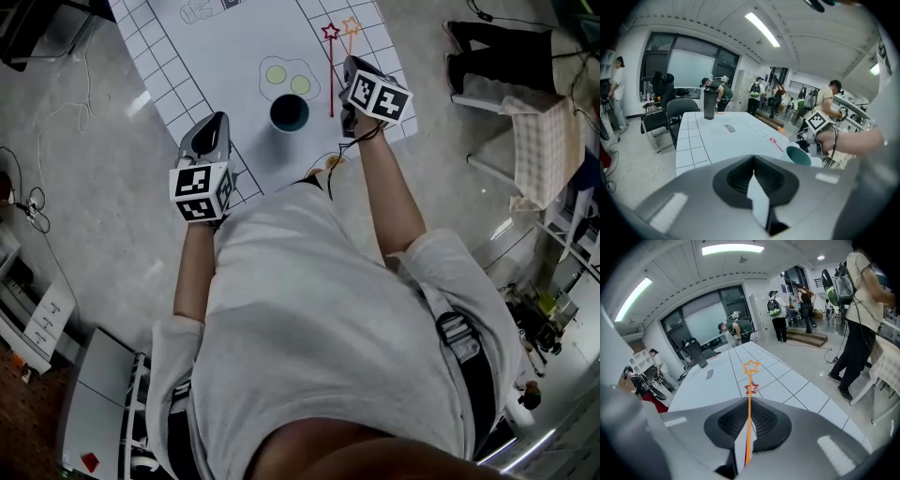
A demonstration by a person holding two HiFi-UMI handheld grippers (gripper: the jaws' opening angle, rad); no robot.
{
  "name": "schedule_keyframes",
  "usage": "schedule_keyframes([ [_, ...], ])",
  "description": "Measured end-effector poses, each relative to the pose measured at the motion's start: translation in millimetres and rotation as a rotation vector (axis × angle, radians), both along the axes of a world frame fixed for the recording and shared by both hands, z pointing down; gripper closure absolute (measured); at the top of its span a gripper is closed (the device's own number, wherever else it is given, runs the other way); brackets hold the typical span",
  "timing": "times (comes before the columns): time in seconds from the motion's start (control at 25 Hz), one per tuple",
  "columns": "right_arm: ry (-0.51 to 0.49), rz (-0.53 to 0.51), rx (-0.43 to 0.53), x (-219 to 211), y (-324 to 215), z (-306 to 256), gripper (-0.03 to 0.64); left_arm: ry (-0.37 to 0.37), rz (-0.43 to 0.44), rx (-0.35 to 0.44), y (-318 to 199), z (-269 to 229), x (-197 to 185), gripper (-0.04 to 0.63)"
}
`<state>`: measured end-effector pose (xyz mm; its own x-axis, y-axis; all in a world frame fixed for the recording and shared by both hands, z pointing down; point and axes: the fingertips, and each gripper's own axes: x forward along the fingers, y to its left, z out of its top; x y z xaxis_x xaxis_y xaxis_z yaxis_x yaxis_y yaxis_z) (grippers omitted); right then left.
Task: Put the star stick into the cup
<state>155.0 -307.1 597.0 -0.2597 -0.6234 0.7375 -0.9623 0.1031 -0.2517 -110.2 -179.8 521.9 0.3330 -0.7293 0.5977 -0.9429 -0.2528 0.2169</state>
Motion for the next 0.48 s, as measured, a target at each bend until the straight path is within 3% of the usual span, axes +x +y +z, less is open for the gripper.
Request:
schedule_keyframes([
  [0.48,-0.329,-0.103,0.354,-65.2,34.6,-132.2,0.601,0.012,0.133,0.092,1.9,-29.1,20.4,0.592],
])
